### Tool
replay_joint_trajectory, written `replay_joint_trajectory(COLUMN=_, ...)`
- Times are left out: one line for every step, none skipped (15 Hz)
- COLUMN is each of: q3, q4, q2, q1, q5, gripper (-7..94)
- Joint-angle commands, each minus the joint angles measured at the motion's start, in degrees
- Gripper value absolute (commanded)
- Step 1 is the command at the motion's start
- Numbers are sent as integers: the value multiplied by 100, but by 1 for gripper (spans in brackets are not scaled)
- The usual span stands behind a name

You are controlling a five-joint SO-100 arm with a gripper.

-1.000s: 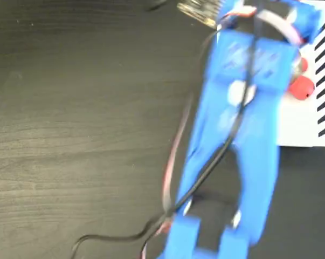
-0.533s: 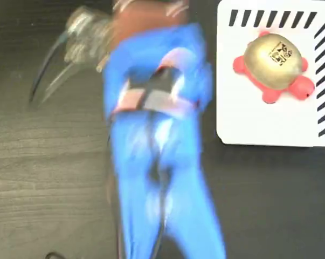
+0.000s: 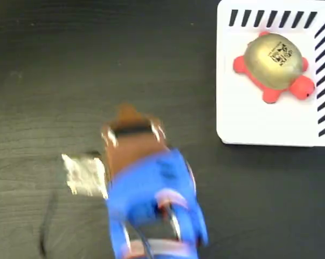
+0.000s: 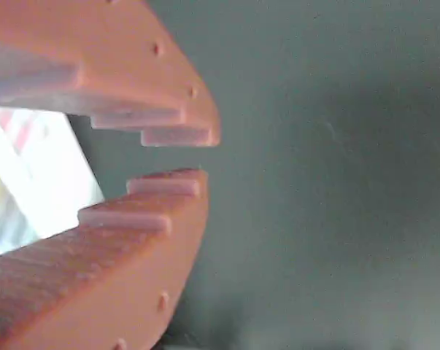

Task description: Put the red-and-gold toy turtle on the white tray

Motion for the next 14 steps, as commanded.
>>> replay_joint_trajectory(q3=686, q4=536, q2=1301, q1=-132, q5=26, gripper=0)
replay_joint_trajectory(q3=896, q4=738, q2=1679, q1=-114, q5=62, gripper=0)
replay_joint_trajectory(q3=1099, q4=976, q2=2065, q1=-53, q5=97, gripper=0)
replay_joint_trajectory(q3=1266, q4=1301, q2=2505, q1=-18, q5=141, gripper=0)
replay_joint_trajectory(q3=1424, q4=1661, q2=3023, q1=9, q5=158, gripper=0)
replay_joint_trajectory(q3=1380, q4=1854, q2=3023, q1=35, q5=255, gripper=0)
replay_joint_trajectory(q3=1310, q4=2162, q2=3023, q1=-9, q5=387, gripper=0)
replay_joint_trajectory(q3=1266, q4=2294, q2=3023, q1=-26, q5=448, gripper=0)
replay_joint_trajectory(q3=1266, q4=2294, q2=3023, q1=-9, q5=466, gripper=0)
replay_joint_trajectory(q3=1266, q4=2294, q2=3023, q1=0, q5=466, gripper=0)
replay_joint_trajectory(q3=1266, q4=2294, q2=3023, q1=53, q5=519, gripper=0)
replay_joint_trajectory(q3=1266, q4=2285, q2=3023, q1=70, q5=536, gripper=0)
replay_joint_trajectory(q3=1266, q4=2285, q2=3023, q1=62, q5=527, gripper=0)
replay_joint_trajectory(q3=1266, q4=2285, q2=3023, q1=62, q5=527, gripper=0)
